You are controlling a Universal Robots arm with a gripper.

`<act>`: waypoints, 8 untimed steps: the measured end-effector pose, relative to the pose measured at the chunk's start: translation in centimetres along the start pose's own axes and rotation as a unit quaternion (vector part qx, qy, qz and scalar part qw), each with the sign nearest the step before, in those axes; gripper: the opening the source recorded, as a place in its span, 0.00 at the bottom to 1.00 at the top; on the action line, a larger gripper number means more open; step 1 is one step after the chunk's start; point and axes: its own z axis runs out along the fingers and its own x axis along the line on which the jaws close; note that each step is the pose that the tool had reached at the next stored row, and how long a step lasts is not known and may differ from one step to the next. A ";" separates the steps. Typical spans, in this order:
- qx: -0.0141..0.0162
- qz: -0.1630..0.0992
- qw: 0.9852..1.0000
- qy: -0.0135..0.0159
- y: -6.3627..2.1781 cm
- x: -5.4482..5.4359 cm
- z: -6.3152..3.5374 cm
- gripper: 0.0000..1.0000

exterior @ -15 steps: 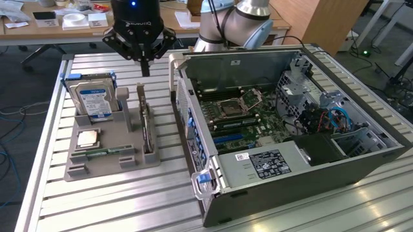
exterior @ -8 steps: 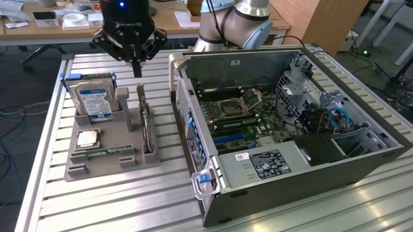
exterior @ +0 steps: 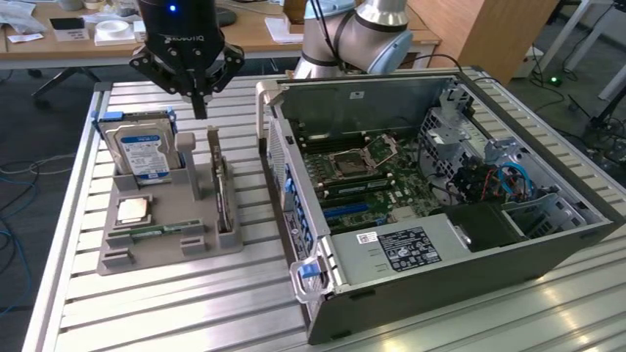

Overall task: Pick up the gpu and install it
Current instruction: 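Reach for the gpu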

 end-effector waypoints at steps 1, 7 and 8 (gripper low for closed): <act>0.000 0.000 1.000 0.000 0.00 0.0 0.00 0.11; 0.000 0.000 1.000 0.000 -0.14 0.0 -0.01 0.11; 0.000 0.000 1.000 0.000 -0.24 0.0 -0.01 0.11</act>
